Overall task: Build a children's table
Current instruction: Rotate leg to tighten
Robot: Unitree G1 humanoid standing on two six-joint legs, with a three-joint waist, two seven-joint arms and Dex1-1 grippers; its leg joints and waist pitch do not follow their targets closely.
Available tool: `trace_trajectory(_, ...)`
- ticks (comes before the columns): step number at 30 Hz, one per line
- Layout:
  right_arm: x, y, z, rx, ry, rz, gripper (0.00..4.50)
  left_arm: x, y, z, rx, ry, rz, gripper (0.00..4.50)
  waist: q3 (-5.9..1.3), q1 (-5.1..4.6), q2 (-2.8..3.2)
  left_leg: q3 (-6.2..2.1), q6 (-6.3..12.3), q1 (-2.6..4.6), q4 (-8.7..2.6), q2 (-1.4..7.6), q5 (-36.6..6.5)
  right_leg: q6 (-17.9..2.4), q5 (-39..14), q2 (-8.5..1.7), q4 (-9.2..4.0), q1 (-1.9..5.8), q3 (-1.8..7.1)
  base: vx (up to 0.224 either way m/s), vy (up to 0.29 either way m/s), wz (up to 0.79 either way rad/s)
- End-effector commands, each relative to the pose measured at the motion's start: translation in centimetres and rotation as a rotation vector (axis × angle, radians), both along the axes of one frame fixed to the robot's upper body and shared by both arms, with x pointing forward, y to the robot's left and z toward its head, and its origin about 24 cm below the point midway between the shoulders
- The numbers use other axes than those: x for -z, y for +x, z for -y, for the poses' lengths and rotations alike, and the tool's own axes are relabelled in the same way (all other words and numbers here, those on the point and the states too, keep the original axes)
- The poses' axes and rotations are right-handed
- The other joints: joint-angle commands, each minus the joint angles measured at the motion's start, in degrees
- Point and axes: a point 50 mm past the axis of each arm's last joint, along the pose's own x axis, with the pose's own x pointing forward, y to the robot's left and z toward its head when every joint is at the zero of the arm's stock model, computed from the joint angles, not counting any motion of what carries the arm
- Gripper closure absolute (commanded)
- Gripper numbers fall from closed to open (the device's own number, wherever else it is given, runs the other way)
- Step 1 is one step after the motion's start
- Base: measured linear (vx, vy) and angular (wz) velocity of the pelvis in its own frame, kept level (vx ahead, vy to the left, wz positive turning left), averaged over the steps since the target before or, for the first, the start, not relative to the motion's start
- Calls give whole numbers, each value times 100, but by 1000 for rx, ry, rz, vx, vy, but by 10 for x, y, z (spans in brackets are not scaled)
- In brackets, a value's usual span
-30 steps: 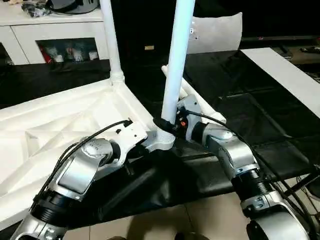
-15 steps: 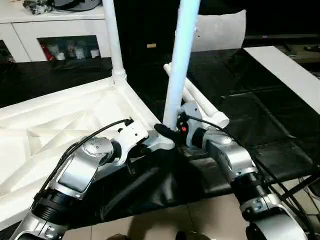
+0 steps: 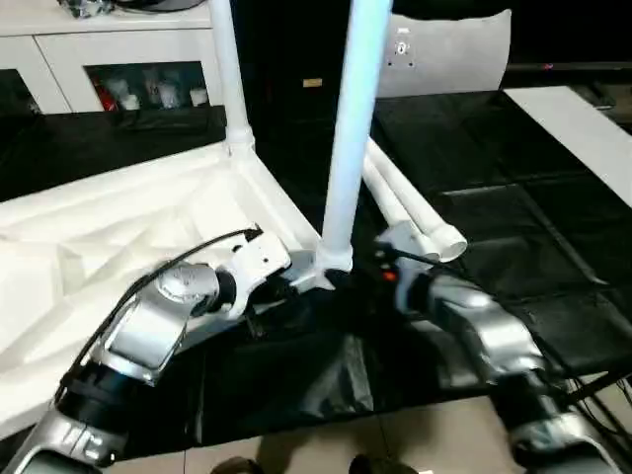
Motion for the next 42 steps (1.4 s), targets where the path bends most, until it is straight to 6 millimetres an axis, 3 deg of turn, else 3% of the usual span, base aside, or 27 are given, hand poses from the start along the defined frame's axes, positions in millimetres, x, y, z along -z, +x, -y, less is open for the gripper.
trace_trajectory(1, -12, -1, 5, -17, 19, 54, 12, -10, 4, 0, 51, 16, 55, 450, -404, 27, 79, -60, 298, 34, -329, 246, -1195, -1206, -1166, -366, -350, 372, 275, 0, 0, 0)
trace_trajectory(6, -23, -5, 15, -69, -16, 146, 12, -6, 3, -3, 119, 22, 38, 450, -360, 33, 88, -68, 246, 66, -344, 257, -1487, -1020, -1911, -377, -412, 332, 271, 0, 0, 0)
trace_trajectory(7, -25, -5, 17, -92, -20, 142, 12, -6, 3, -3, 160, 21, 39, 450, -365, 26, 48, -64, 238, 65, -341, 258, -1514, -999, -1953, -372, -410, 337, 271, 0, 0, 0)
trace_trajectory(8, -25, -5, 17, -92, -20, 142, 12, -6, 3, -3, 160, 21, 39, 450, -364, 40, 58, -73, 251, 67, -341, 251, -1524, -981, -2004, -373, -412, 340, 270, 0, 0, 0)
trace_trajectory(17, -37, -13, 12, -398, -61, 146, 12, -4, -3, 2, 434, 73, 33, 450, -414, 162, 34, -60, 362, 77, -306, 283, -1188, -1142, -1488, -396, -316, 360, 279, 0, 0, 0)
trace_trajectory(21, -37, -6, 4, -433, -93, 172, 12, -6, -5, 10, 514, 78, 39, 450, -438, 237, 43, -46, 311, 93, -289, 291, -1077, -1239, -1389, -409, -280, 345, 283, 0, 0, 0)
trace_trajectory(25, -37, -4, -1, -456, -63, 156, 12, -8, -5, 14, 542, 74, 47, 450, -446, 252, 46, -49, 274, 86, -283, 298, -1114, -1241, -1337, -405, -267, 366, 286, 0, 0, 0)
trace_trajectory(37, -34, -5, 0, -517, -30, 112, 121, -6, -2, 12, 571, 91, 53, 450, -432, 251, 29, -70, 145, 79, -264, 281, -1481, -1034, -2063, -418, -311, 349, 283, 0, 0, 0)
trace_trajectory(42, -31, -7, 0, -521, -9, 88, 162, -5, -2, 10, 561, 89, 47, 450, -447, 257, 35, -71, 143, 81, -257, 285, -1438, -1093, -1904, -415, -285, 350, 283, 0, 0, 0)
